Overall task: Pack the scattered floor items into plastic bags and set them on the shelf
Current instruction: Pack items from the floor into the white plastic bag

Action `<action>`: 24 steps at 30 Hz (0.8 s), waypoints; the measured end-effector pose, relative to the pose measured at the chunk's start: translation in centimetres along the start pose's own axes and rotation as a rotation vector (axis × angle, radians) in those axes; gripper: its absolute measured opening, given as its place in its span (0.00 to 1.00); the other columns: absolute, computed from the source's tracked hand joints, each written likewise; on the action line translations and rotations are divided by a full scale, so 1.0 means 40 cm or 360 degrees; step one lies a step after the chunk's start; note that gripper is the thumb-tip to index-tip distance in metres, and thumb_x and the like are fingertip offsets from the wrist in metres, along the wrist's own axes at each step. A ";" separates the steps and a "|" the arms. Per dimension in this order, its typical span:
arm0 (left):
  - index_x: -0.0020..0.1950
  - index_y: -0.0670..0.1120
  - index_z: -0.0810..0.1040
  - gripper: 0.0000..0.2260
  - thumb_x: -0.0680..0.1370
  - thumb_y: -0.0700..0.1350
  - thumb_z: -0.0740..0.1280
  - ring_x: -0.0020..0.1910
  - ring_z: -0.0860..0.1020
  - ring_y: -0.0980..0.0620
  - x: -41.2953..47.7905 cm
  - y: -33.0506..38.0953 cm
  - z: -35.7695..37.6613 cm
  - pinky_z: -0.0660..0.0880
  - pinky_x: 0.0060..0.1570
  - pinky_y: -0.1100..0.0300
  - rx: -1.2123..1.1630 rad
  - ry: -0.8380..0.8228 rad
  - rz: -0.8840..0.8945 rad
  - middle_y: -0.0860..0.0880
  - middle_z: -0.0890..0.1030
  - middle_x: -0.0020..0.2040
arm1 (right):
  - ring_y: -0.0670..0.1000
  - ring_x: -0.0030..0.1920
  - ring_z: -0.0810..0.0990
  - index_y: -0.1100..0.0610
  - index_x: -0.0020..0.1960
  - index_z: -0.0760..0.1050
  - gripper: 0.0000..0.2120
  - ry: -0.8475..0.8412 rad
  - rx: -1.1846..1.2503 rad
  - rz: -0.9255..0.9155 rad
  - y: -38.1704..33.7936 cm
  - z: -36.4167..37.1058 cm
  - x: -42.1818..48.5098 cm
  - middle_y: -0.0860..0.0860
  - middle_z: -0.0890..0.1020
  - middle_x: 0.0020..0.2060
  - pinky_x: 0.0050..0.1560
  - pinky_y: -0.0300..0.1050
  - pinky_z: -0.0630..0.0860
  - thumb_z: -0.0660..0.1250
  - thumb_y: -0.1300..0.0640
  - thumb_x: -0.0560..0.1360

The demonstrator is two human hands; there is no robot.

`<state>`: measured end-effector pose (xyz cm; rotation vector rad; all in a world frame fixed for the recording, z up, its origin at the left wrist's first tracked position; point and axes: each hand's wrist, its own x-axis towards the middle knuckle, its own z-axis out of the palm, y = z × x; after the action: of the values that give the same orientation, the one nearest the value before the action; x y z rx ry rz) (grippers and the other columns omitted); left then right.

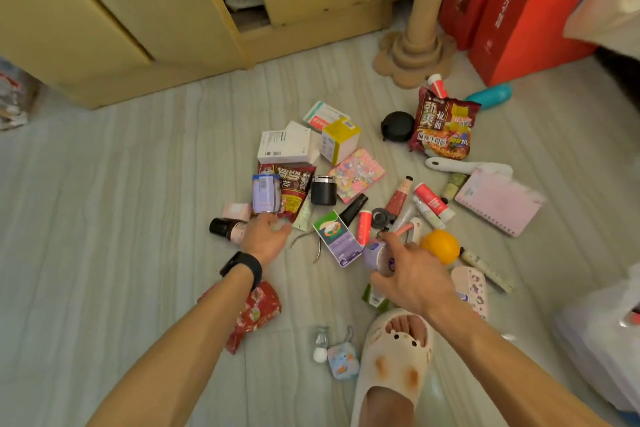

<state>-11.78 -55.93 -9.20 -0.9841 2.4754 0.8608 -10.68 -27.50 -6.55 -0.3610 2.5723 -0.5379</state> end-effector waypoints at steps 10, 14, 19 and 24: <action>0.78 0.54 0.44 0.41 0.76 0.59 0.68 0.60 0.72 0.35 0.229 0.024 0.024 0.71 0.59 0.42 0.0224 0.0218 -0.0165 0.36 0.73 0.61 | 0.59 0.65 0.71 0.48 0.77 0.50 0.35 -0.0176 -0.0053 0.0250 0.038 0.106 -0.004 0.58 0.63 0.69 0.57 0.51 0.75 0.62 0.40 0.77; 0.78 0.55 0.46 0.38 0.76 0.61 0.65 0.60 0.72 0.34 0.223 0.033 0.023 0.72 0.59 0.42 0.0469 0.0226 -0.0087 0.35 0.72 0.62 | 0.60 0.62 0.74 0.47 0.77 0.48 0.35 -0.0179 -0.0050 0.0284 0.042 0.102 0.017 0.59 0.62 0.70 0.51 0.51 0.75 0.63 0.43 0.77; 0.73 0.55 0.63 0.30 0.74 0.61 0.66 0.63 0.73 0.37 0.137 0.116 -0.015 0.71 0.63 0.47 0.0437 0.0074 0.0297 0.39 0.71 0.66 | 0.62 0.53 0.78 0.50 0.76 0.52 0.37 -0.0332 -0.0226 0.0126 0.056 0.017 0.013 0.60 0.68 0.64 0.45 0.50 0.76 0.67 0.46 0.74; 0.67 0.55 0.68 0.32 0.67 0.68 0.68 0.54 0.78 0.42 -0.045 0.260 -0.017 0.75 0.51 0.53 0.0559 -0.0128 0.0805 0.45 0.78 0.58 | 0.63 0.51 0.78 0.48 0.74 0.55 0.35 -0.0172 -0.0308 -0.0019 0.067 -0.217 -0.059 0.58 0.72 0.57 0.47 0.53 0.78 0.68 0.46 0.72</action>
<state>-17.94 -49.47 -3.48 -0.2022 2.7156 0.5476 -13.51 -21.65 0.24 -0.4587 2.5242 -0.2653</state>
